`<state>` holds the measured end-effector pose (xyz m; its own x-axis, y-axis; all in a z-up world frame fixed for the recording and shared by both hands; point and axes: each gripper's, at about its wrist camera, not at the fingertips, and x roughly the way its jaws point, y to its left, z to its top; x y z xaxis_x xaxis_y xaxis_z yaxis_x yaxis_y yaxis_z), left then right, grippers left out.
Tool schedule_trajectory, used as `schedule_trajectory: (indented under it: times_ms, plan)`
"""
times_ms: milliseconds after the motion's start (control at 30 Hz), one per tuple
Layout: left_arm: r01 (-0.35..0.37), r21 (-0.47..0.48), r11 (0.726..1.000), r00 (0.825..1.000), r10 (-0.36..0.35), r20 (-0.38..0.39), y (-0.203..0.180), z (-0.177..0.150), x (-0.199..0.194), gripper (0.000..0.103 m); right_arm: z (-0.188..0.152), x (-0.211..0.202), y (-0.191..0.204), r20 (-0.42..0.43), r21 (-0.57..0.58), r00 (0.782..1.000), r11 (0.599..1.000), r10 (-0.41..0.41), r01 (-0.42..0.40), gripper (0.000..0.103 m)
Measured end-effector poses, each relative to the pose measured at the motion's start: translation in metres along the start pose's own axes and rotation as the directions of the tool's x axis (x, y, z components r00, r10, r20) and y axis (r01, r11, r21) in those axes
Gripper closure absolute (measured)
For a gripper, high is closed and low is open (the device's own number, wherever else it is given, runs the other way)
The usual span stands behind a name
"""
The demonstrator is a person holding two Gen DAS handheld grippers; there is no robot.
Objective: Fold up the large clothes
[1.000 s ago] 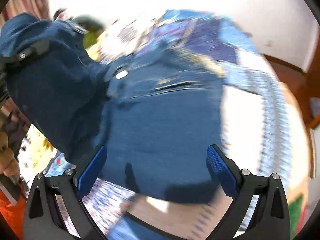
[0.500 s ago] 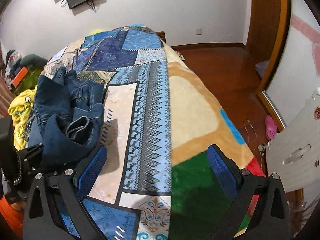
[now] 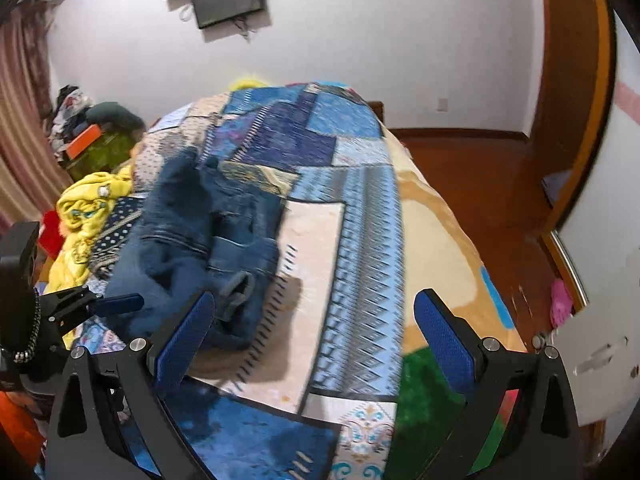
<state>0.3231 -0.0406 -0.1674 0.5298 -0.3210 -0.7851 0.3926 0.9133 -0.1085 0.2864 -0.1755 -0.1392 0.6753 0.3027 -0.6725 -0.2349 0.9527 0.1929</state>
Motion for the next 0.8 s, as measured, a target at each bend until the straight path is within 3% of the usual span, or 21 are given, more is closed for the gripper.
schedule_trajectory:
  times_ms: [67,133,233,333,533,733,800]
  plan:
    - [-0.007,-0.039,0.999,0.999,0.009,0.047,0.015,0.002,-0.016,0.022,0.003,0.002,0.010,-0.001,-0.012,1.000,1.000,0.022,-0.022,0.004]
    - [-0.050,-0.072,0.996,0.992,0.057,0.108,0.032,0.001,-0.032,0.006,0.007,0.007,0.023,-0.005,-0.040,0.999,0.999,0.034,-0.034,0.004]
    - [-0.177,-0.116,0.977,0.967,0.195,0.163,0.065,0.001,-0.041,0.004,0.013,0.016,0.042,-0.016,-0.084,0.998,0.995,0.054,-0.055,0.004]
    - [-0.249,-0.194,0.949,0.955,0.274,0.115,0.100,-0.001,-0.034,0.004,0.019,0.034,0.066,-0.040,-0.138,0.994,0.985,0.102,-0.107,0.004]
    - [-0.236,-0.302,0.924,0.972,0.230,-0.055,0.145,-0.022,0.013,0.004,0.015,0.090,0.085,-0.162,-0.165,0.977,0.972,0.138,-0.165,0.004]
    - [-0.165,-0.366,0.916,0.985,0.169,-0.020,0.158,-0.044,0.017,0.000,-0.012,0.136,0.037,-0.300,-0.088,0.954,0.995,0.024,-0.053,0.004]
    - [-0.150,-0.367,0.918,0.988,0.153,-0.019,0.158,-0.047,0.018,0.000,-0.021,0.134,0.013,-0.308,0.011,0.944,0.993,0.116,-0.118,0.003]
